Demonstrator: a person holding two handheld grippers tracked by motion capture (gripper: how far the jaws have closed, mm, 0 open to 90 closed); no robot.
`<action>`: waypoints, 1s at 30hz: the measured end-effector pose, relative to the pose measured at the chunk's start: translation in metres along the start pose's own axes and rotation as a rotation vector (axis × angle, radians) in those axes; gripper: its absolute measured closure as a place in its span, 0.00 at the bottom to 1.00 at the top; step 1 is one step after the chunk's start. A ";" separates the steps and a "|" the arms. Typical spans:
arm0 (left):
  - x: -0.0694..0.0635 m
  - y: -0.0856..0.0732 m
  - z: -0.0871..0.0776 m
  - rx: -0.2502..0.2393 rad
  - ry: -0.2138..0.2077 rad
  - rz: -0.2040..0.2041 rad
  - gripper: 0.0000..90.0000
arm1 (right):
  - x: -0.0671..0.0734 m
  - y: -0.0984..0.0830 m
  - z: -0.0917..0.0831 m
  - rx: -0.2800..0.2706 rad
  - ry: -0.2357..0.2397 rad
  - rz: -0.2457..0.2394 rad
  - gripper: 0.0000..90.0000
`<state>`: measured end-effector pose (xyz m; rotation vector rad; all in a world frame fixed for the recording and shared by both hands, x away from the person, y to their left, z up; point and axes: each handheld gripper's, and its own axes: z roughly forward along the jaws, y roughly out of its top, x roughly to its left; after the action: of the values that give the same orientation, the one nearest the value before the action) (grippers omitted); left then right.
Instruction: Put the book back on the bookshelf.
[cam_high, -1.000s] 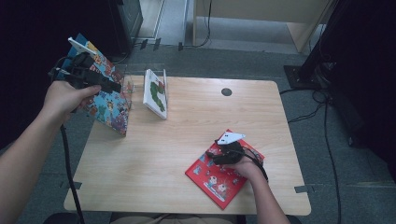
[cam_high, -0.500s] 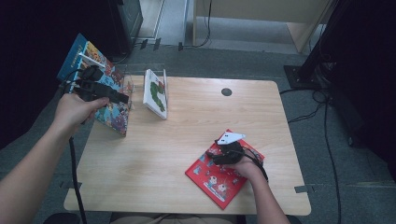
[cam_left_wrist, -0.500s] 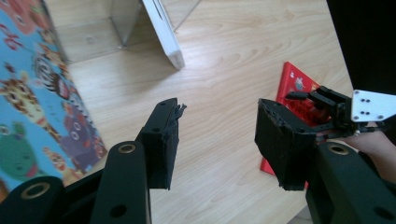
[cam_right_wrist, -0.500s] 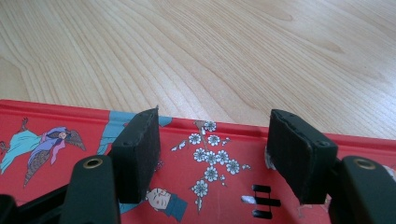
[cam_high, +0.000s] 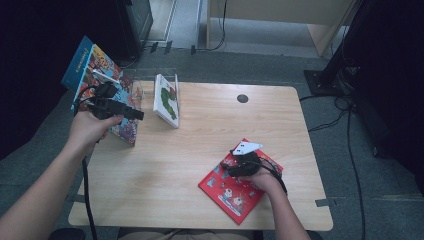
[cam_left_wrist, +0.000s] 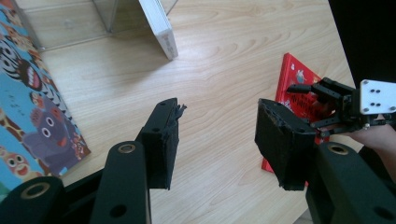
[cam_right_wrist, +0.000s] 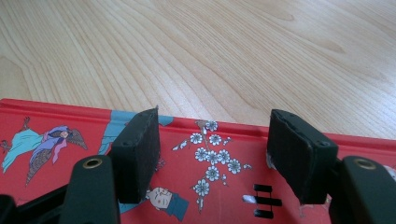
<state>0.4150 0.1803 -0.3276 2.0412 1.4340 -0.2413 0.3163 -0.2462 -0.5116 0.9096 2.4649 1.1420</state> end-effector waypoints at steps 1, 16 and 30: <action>0.000 -0.001 0.002 0.000 -0.001 0.000 0.56 | 0.000 0.000 0.000 0.000 0.000 0.001 0.39; 0.006 -0.024 0.029 0.001 0.000 0.024 0.55 | 0.000 0.000 0.000 0.000 0.001 0.003 0.38; 0.012 -0.042 0.065 0.007 0.011 0.059 0.55 | 0.000 -0.002 -0.002 -0.009 -0.004 0.015 0.48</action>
<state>0.3952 0.1607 -0.4007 2.0899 1.3789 -0.2104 0.3141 -0.2484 -0.5113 0.9289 2.4516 1.1542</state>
